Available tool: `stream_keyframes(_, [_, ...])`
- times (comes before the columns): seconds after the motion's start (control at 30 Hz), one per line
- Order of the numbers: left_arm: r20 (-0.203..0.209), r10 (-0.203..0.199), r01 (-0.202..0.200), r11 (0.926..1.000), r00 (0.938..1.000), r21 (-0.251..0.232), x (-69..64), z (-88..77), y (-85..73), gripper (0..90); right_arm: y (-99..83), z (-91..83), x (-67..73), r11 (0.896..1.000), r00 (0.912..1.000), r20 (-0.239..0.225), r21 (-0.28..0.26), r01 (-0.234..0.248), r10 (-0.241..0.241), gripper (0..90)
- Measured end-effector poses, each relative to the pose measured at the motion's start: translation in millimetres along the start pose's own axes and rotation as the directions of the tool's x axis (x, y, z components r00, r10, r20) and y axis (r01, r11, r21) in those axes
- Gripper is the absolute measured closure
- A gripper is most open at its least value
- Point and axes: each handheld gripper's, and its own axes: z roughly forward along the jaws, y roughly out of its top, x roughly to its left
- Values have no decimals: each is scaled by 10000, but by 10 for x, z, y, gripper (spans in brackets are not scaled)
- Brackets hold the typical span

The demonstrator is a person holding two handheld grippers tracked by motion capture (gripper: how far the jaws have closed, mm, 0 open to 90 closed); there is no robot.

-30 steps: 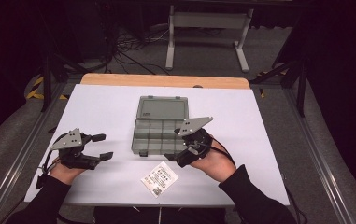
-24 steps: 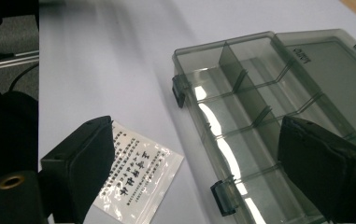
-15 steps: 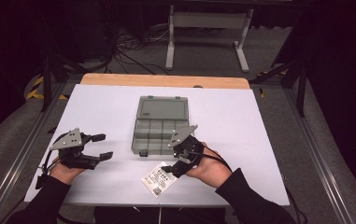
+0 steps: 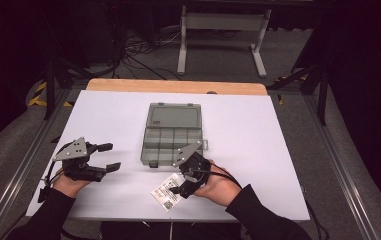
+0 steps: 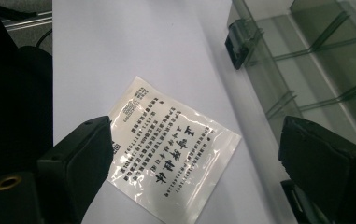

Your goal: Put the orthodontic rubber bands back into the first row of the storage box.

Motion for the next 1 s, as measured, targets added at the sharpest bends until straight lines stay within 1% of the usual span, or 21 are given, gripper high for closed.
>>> stream_keyframes(0.13, [2, 2, -2, 10000, 10000, -10, -1, -1, 0, 240, -32, 87, 26, 9999, 9997, -218, 157, -51, 54, 107])
stream_keyframes(0.2, [1, -2, 2, 10000, 10000, -14, 0, -1, 0, 240, -53, 128, 33, 9997, 9997, -240, 248, -19, 25, 105])
stream_keyframes(0.37, [21, 9, -9, 10000, 10000, 9, -2, 5, 1, 240, -97, 209, 48, 9992, 9990, -407, 368, -145, 160, 96])
stream_keyframes(0.5, [34, 1, -1, 10000, 10000, 9, 0, 5, 1, 240, -119, 262, 58, 9987, 9989, -426, 484, -175, 196, 88])
stream_keyframes(0.67, [43, -6, 6, 10000, 10000, 20, 0, 7, 0, 240, -138, 335, 87, 9975, 9989, -472, 702, 3, 30, 86])
stream_keyframes(0.9, [42, -10, 10, 10000, 10000, 26, 1, 7, -1, 241, -141, 376, 99, 9974, 9991, -420, 719, 21, 9, 77])
stream_keyframes(1.0, [-4, 59, -59, 10000, 10000, 51, 4, 9, 0, 241, -139, 388, 96, 9971, 9994, -357, 758, 37, -10, 77])
